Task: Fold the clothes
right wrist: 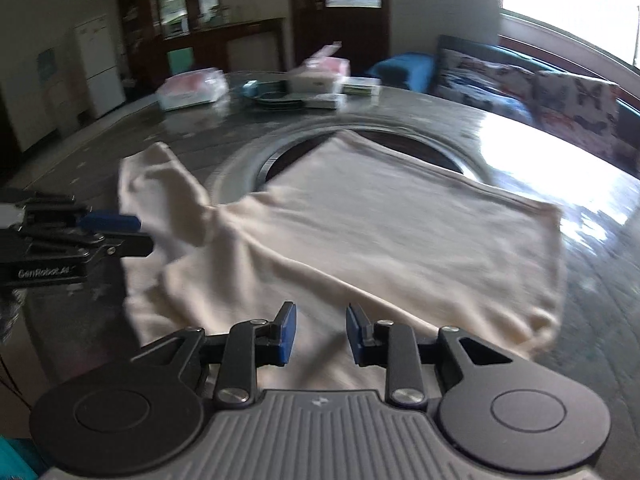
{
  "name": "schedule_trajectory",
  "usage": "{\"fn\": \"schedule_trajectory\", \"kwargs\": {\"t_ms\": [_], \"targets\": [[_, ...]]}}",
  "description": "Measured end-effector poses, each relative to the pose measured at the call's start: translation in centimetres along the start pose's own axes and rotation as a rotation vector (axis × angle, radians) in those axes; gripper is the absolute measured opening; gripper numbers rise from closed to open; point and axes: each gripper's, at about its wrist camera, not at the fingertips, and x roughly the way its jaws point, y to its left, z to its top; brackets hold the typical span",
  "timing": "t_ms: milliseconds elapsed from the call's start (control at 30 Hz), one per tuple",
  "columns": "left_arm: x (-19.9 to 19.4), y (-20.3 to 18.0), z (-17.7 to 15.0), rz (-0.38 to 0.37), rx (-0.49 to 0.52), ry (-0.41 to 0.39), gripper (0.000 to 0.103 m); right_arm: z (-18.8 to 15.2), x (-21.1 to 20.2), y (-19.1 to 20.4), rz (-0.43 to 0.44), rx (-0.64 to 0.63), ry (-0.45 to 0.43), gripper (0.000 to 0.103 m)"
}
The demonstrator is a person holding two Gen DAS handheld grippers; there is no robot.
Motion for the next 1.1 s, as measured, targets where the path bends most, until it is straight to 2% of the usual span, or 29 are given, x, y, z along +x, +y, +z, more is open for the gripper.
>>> {"fn": "schedule_trajectory", "kwargs": {"t_ms": [300,533,833,1100], "targets": [[-0.4,6.2,0.3,0.192,-0.123,-0.024,0.051,2.1,2.8,3.6,0.054,-0.084,-0.006,0.027],[0.1,9.9,0.8,0.302,-0.198,-0.028,0.055,2.6,2.8,4.5,0.074,-0.114,-0.018,0.027],[1.6,12.3,1.2,0.364,-0.276,-0.012,0.057,2.3,1.7,5.2,0.134,-0.127,-0.005,0.029],[3.2,13.6,1.4,0.353,-0.343,0.002,0.054,2.4,-0.2,4.5,0.107,-0.113,-0.045,0.03]]}}
